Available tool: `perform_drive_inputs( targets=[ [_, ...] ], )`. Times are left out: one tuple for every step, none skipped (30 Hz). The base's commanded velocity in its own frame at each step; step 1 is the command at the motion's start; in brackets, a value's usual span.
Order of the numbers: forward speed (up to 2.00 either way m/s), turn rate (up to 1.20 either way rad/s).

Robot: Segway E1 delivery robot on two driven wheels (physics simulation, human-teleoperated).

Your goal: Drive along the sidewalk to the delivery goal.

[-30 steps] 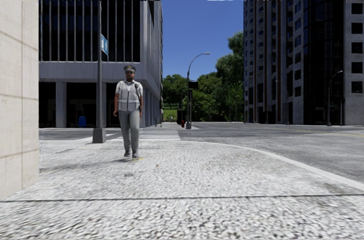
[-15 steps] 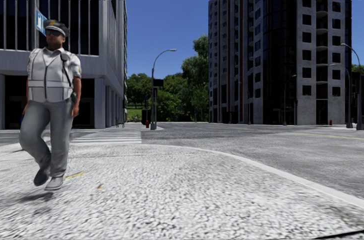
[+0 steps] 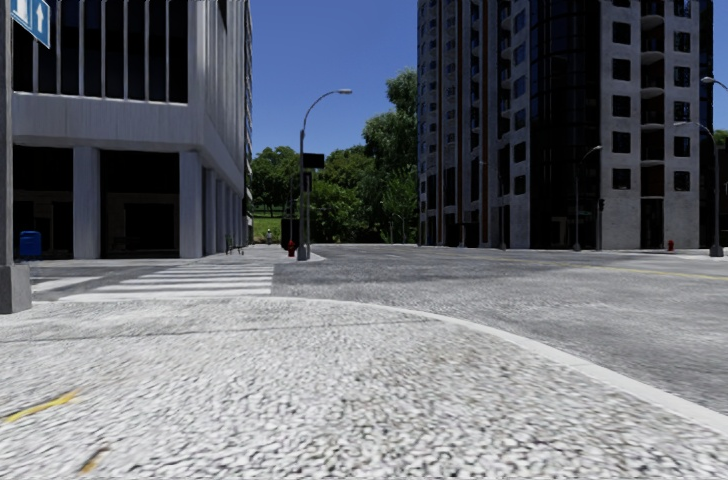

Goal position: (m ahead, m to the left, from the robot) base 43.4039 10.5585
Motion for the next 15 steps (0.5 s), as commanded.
perform_drive_inputs(
  targets=[
    [1.82,0.00],
    [1.82,0.00],
    [1.82,0.00],
    [1.82,0.11],
    [1.82,0.34],
    [1.82,0.52],
    [1.82,0.52],
    [1.82,0.61],
    [1.82,0.71],
    [1.82,0.75],
    [1.82,0.76],
    [1.82,0.76],
    [1.82,0.76],
    [1.82,0.77],
    [1.82,0.77]
  ],
)
